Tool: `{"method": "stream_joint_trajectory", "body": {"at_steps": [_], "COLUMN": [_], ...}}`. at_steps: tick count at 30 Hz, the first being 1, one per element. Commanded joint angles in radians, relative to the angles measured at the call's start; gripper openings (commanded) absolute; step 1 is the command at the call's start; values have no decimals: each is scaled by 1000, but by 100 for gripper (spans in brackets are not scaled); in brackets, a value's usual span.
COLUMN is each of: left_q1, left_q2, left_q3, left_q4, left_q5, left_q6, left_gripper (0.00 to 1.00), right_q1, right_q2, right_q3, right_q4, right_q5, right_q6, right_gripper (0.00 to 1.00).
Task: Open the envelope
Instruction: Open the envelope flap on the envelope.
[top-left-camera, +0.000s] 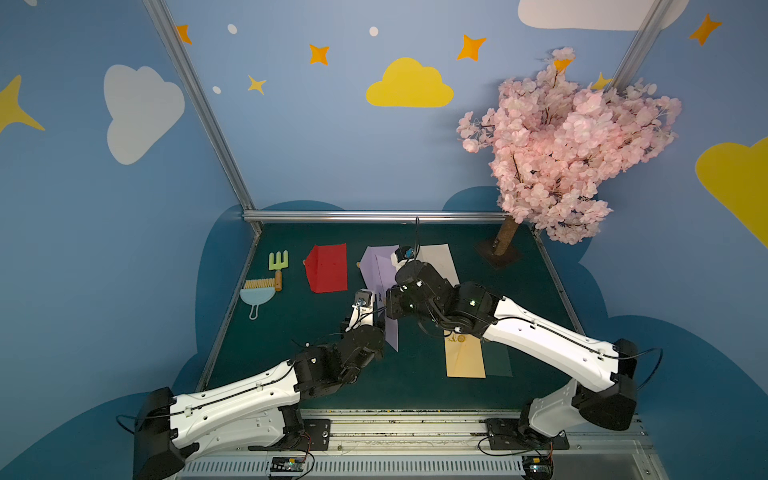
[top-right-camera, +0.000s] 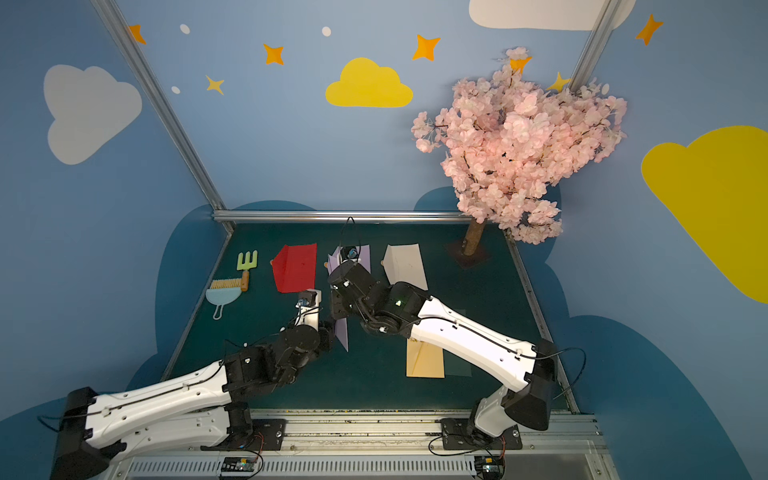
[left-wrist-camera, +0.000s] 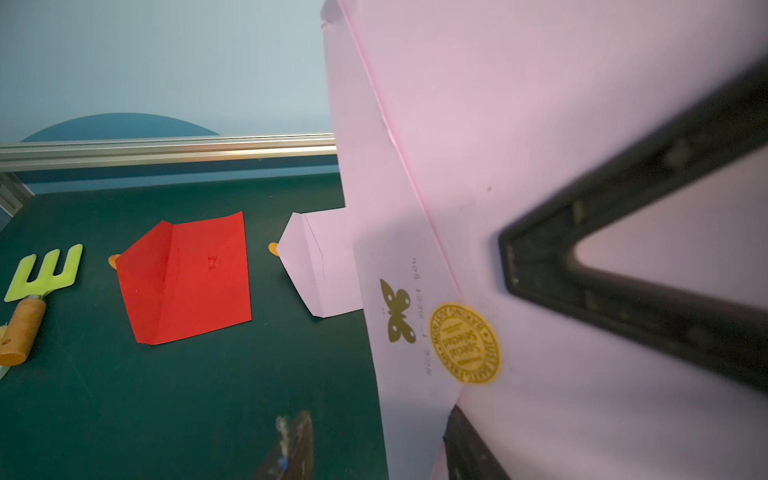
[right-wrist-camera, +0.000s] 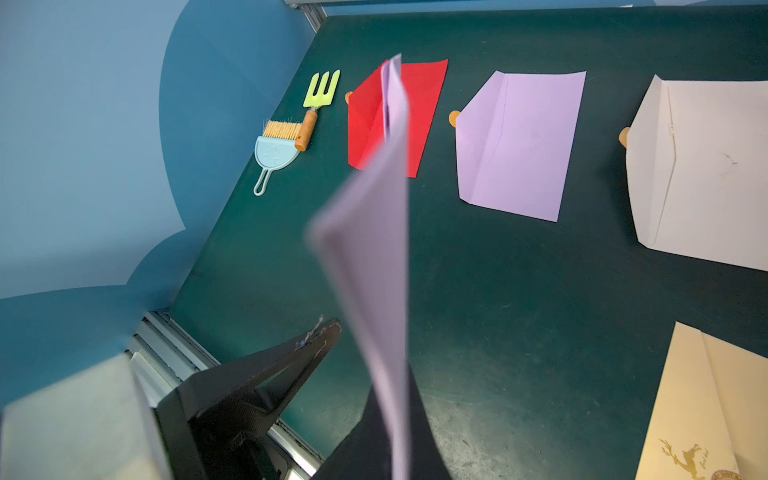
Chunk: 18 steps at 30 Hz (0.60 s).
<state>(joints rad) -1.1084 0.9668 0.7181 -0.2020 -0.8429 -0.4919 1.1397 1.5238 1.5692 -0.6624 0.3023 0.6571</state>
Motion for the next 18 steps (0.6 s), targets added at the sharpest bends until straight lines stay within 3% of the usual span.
{"method": "stream_joint_trajectory", "body": {"at_steps": [1, 18], "left_q1": [0, 2], "left_q2": [-23, -59], "left_q3": [8, 1], "left_q4": [-23, -40], "left_q5": [-41, -78], "left_q6": [-9, 6], "left_gripper": [52, 53], "right_q1": [8, 9], "right_q2": [9, 20], "right_q3": [24, 28], "right_q4": [3, -2], "right_q5": [-7, -18], "right_q6": [-3, -10], "right_gripper": [0, 0]}}
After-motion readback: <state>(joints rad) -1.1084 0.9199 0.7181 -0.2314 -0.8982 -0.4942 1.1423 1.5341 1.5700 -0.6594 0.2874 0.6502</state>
